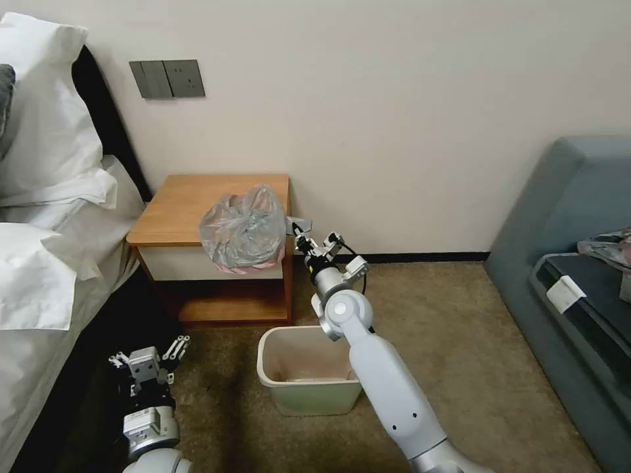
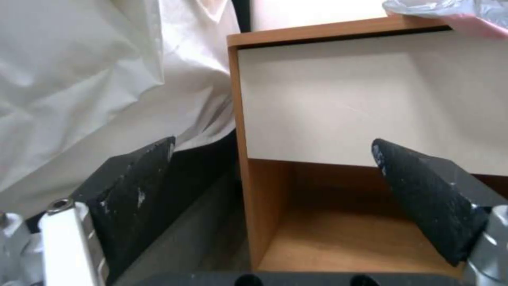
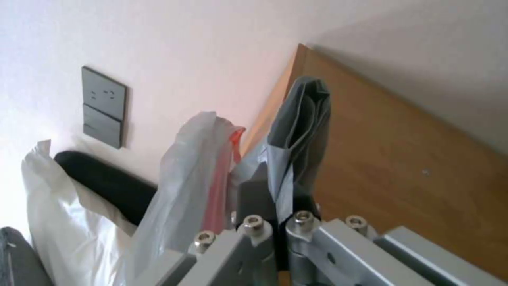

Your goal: Pick up the garbage bag from the table and place it over the trash can.

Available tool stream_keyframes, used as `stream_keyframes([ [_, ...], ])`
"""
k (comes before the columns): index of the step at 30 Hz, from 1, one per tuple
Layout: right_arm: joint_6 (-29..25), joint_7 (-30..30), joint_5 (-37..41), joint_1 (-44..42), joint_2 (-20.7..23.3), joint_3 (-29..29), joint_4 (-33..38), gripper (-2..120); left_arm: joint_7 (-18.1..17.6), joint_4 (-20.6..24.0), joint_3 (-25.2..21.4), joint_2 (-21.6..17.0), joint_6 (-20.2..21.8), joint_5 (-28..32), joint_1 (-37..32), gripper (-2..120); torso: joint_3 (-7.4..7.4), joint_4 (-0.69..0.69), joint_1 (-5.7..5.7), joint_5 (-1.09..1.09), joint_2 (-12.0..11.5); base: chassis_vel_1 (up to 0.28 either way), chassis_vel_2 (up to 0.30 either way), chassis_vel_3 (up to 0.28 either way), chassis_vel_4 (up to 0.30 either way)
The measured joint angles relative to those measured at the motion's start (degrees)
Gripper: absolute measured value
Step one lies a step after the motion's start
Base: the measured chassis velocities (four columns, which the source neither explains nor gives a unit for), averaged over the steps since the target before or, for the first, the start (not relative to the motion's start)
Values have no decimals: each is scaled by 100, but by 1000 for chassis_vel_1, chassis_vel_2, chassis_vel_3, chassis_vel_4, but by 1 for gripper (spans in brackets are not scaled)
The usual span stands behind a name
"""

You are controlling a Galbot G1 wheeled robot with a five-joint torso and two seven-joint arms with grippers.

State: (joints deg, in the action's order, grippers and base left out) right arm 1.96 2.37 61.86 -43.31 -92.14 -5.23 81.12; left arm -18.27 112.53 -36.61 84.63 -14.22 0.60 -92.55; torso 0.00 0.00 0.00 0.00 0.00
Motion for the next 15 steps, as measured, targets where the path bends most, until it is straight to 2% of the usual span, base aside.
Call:
stream_keyframes([
  [8,-53,43,-16,-64,1,34,90,0,0,-32,3,7,0,10,25,98,0,0,0,0,0,0,0,0,0],
  [15,-196,692,37,-423,1,290,882,0,-6,-44,-15,-15,5,90,72,98,0,0,0,0,0,0,0,0,0],
])
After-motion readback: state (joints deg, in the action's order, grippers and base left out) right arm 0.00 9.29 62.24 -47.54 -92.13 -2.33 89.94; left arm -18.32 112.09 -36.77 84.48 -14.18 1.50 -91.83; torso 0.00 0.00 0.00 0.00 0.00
